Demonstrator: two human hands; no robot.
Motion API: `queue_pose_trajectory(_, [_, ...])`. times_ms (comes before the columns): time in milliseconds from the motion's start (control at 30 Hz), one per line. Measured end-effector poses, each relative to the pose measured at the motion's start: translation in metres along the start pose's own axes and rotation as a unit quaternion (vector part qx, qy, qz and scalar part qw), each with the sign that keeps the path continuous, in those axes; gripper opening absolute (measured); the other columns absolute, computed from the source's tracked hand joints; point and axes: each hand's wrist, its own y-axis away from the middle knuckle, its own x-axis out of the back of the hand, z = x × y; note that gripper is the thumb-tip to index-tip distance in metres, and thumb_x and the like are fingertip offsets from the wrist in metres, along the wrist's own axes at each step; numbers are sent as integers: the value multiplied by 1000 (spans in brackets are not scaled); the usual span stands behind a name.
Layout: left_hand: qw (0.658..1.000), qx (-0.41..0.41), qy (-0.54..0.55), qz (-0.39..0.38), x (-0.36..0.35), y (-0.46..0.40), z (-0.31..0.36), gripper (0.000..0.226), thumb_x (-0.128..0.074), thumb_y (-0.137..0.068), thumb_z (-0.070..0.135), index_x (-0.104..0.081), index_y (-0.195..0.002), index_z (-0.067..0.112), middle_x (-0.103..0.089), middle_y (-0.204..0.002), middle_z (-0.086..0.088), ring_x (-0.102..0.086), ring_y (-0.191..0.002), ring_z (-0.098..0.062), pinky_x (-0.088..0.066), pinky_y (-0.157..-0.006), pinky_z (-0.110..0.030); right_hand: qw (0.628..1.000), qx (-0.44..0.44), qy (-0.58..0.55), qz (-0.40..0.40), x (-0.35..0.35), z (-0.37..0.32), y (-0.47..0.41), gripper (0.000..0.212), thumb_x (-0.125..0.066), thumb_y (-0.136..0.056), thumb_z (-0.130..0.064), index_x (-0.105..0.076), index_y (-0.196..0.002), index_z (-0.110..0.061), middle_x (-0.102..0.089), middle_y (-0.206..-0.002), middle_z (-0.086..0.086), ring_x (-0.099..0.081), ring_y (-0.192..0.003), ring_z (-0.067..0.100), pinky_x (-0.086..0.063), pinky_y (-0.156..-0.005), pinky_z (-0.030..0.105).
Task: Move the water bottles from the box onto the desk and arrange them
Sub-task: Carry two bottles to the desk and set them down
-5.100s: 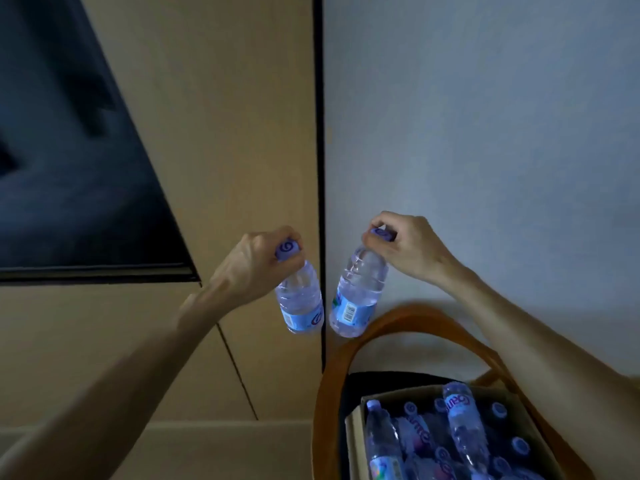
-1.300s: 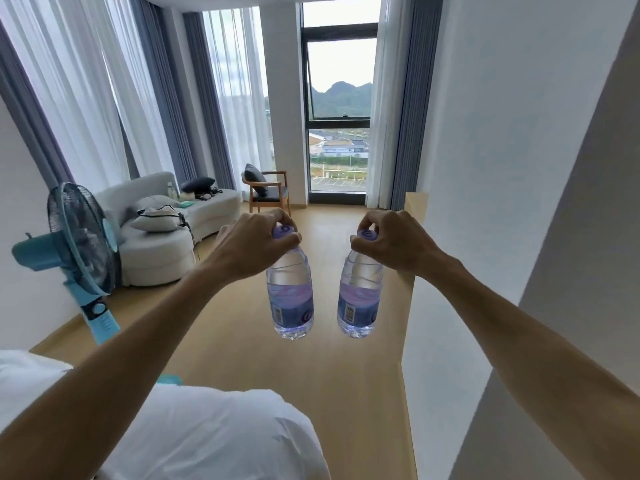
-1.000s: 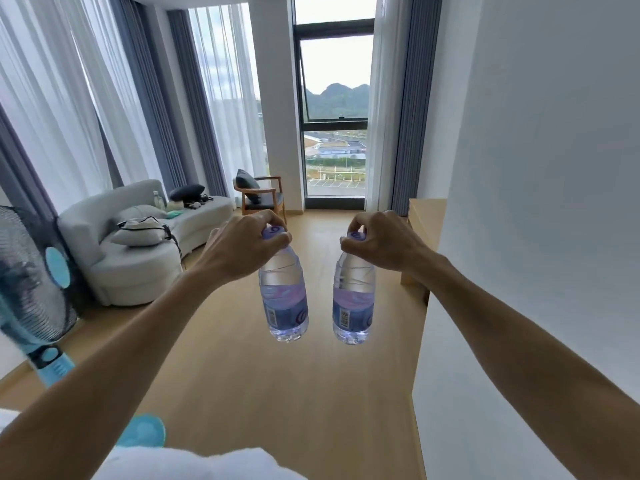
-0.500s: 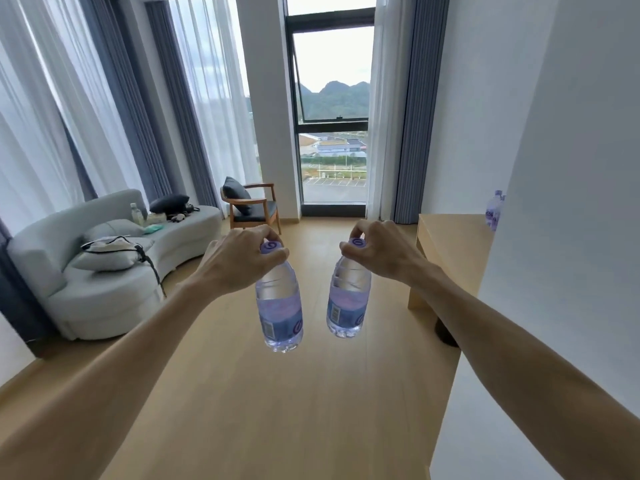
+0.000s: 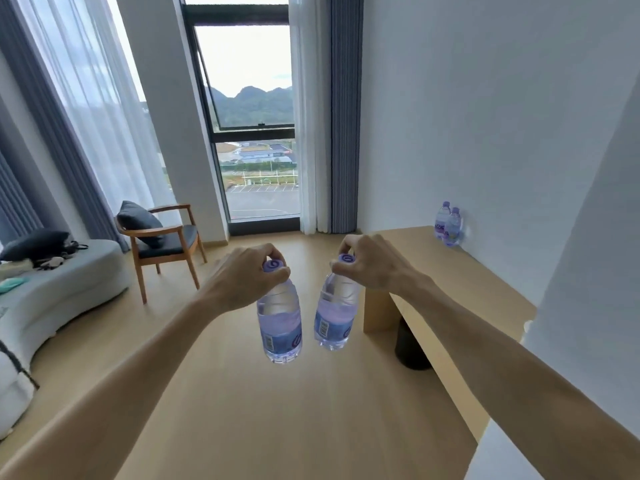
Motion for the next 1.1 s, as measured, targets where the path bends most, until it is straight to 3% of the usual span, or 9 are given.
queue_pose_trajectory(100, [1000, -16, -2, -6, -21, -62, -20, 14, -58, -89, 47, -56, -91, 33, -61, -78, 10, -57, -68, -10, -42, -55, -24, 999, -26, -1, 23, 0, 33, -41, 26, -66, -85, -39, -61, -87, -14, -61, -73, -2, -55, -59, 8, -37, -50, 17])
queue_pose_trajectory(167, [1000, -15, 8, -15, -35, -100, -33, 16, -54, -87, 52, -55, -90, 36, -64, -82, 9, -59, -73, -14, -51, -64, -32, 999, -42, 2, 33, -2, 54, -69, 22, -66, -85, -37, -61, -85, -16, -61, -72, -3, -55, -60, 8, -36, -50, 18])
queue_pose_trajectory(267, [999, -21, 34, -18, -57, -154, -49, 23, -46, -77, 57, -55, -87, 39, -64, -82, 13, -60, -75, -15, -53, -70, -36, 997, -62, 14, 36, -10, 90, -111, 20, -64, -83, -38, -60, -81, -18, -57, -69, -8, -54, -60, 9, -35, -49, 21])
queue_pose_trajectory(433, [998, -29, 62, -13, -99, -245, -68, 24, -48, -75, 54, -59, -86, 35, -64, -81, 15, -60, -76, -14, -53, -68, -37, 997, -71, 25, 31, -28, 160, -185, 20, -64, -82, -42, -59, -78, -22, -57, -68, -9, -53, -59, 6, -33, -48, 21])
queue_pose_trajectory(600, [998, -37, 49, -18, -131, -341, -81, 11, -59, -85, 44, -59, -87, 33, -63, -79, 13, -57, -71, -11, -41, -57, -27, 996, -78, 22, 26, -30, 222, -269, 21, -64, -82, -43, -57, -78, -24, -56, -69, -10, -52, -60, 5, -32, -49, 23])
queue_pose_trajectory(700, [998, -35, 60, -12, -145, -392, -89, 13, -60, -86, 43, -60, -89, 31, -64, -79, 12, -58, -70, -11, -42, -55, -26, 996, -86, 19, 30, -30, 254, -316, 22, -63, -82, -44, -57, -81, -23, -57, -70, -8, -55, -63, 11, -35, -51, 25])
queue_pose_trajectory(800, [998, -33, 60, -8, -161, -442, -95, 13, -59, -86, 45, -61, -89, 32, -64, -79, 14, -57, -69, -7, -40, -53, -24, 995, -95, 20, 35, -32, 285, -351, 21, -63, -83, -42, -58, -84, -22, -56, -70, -8, -53, -62, 7, -33, -50, 22])
queue_pose_trajectory(933, [995, -44, 81, -22, -199, -512, -106, 9, -61, -85, 40, -62, -87, 31, -65, -79, 11, -59, -71, -15, -46, -59, -31, 992, -125, 19, 29, -37, 338, -389, 19, -62, -82, -41, -60, -83, -23, -60, -74, -5, -51, -60, 5, -31, -49, 23])
queue_pose_trajectory(1100, [989, -92, 102, -52, -264, -602, -114, 10, -61, -84, 44, -60, -84, 34, -61, -73, 18, -57, -69, -7, -42, -55, -27, 981, -190, 33, 11, -50, 407, -428, 19, -62, -81, -42, -61, -83, -24, -62, -78, -6, -57, -68, 14, -40, -56, 28])
